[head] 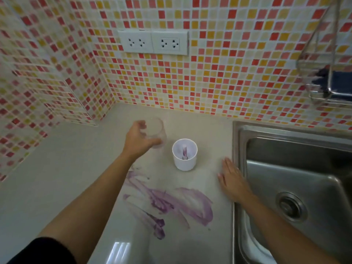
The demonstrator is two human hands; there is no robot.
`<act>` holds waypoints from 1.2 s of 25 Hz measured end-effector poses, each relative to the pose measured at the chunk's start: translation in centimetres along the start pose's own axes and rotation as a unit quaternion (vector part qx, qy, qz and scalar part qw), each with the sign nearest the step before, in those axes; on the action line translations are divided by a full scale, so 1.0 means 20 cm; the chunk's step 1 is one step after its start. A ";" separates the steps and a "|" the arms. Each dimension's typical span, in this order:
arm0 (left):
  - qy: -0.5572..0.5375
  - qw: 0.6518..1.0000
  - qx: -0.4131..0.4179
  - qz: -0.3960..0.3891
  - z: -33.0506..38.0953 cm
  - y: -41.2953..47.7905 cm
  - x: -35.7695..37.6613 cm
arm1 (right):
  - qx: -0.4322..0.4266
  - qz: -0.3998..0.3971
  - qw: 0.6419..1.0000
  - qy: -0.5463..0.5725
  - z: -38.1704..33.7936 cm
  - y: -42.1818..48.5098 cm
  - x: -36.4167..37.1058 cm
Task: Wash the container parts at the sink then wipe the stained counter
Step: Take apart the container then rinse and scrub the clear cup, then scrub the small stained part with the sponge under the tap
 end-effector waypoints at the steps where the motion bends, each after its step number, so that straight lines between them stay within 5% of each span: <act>1: 0.006 1.000 -0.008 -0.025 -0.06 -0.01 0.05 | 0.008 0.000 1.000 0.001 0.01 0.00 0.01; 11: 0.038 0.987 -0.024 -0.152 -0.22 -0.11 0.21 | 0.027 0.021 0.998 0.048 -0.02 0.00 -0.05; 16: 0.094 0.981 0.140 -0.099 0.17 -0.04 0.08 | -0.047 0.044 0.986 0.155 -0.24 0.01 -0.26; 20: 0.203 0.905 0.281 -0.247 0.43 -0.05 0.32 | -0.089 -0.035 0.979 0.177 -0.45 0.03 -0.29; 25: 0.363 0.800 0.313 -0.361 0.45 -0.11 0.51 | -0.089 -0.054 0.977 0.187 -0.56 0.07 -0.28; 30: 0.363 0.804 0.299 -0.364 0.45 -0.08 0.54 | -0.085 -0.045 0.978 0.188 -0.56 0.09 -0.28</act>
Point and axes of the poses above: each hand's wrist, its own y-axis towards the middle knuckle, its own x-axis out of the palm, z = x × y, the point moved 8 cm from there along y, towards the middle knuckle, and after that the axes turned 9 degrees about x, right-handed, at the moved point
